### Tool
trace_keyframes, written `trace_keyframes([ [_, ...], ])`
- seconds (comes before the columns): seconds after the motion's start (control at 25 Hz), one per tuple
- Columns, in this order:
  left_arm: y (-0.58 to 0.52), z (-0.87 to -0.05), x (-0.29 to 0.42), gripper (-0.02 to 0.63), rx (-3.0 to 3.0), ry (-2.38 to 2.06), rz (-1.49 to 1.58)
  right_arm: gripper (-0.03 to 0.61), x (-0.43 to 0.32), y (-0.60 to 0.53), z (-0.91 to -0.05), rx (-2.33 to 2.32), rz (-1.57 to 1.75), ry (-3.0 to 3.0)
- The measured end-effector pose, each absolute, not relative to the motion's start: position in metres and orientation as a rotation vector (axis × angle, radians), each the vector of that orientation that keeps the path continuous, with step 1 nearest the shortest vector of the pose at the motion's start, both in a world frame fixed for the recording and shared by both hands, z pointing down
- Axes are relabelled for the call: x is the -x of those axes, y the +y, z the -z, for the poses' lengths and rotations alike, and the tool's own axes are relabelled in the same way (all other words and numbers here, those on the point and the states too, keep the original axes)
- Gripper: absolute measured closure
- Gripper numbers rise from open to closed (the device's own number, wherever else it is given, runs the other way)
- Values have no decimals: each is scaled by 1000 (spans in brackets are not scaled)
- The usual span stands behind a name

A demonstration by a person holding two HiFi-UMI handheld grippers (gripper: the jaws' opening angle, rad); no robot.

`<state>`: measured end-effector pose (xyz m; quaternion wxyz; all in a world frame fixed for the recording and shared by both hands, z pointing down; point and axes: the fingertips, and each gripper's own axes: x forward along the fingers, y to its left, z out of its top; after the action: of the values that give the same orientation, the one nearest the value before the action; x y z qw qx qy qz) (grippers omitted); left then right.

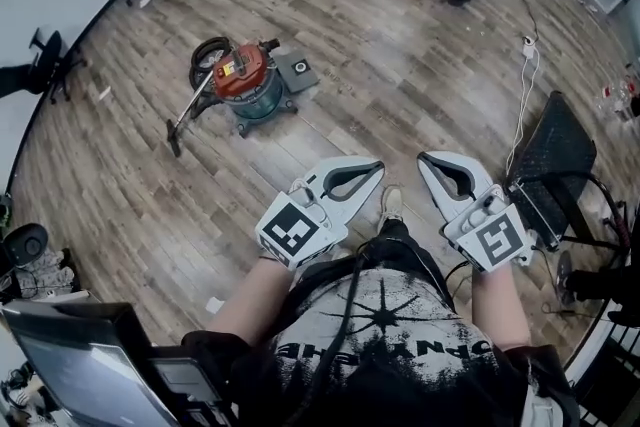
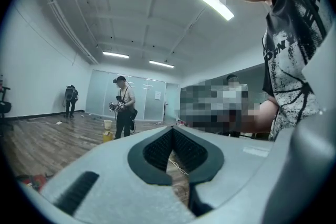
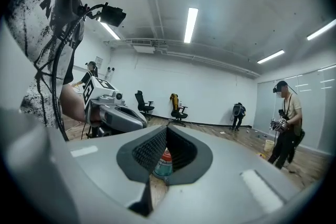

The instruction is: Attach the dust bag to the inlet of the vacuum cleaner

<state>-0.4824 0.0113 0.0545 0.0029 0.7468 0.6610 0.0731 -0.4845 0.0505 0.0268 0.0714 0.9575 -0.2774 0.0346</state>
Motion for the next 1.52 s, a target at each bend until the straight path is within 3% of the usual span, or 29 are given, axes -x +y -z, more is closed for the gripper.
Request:
trace_keyframes([
  [0.76,196,-45,339,614,-2474,1907,-217,571,346,217,-33,-2824,-13,-1090],
  [1.52,244,-62,241,614,-2512,1814,-263,571,251,280,-54,-2811,-109,-1126],
])
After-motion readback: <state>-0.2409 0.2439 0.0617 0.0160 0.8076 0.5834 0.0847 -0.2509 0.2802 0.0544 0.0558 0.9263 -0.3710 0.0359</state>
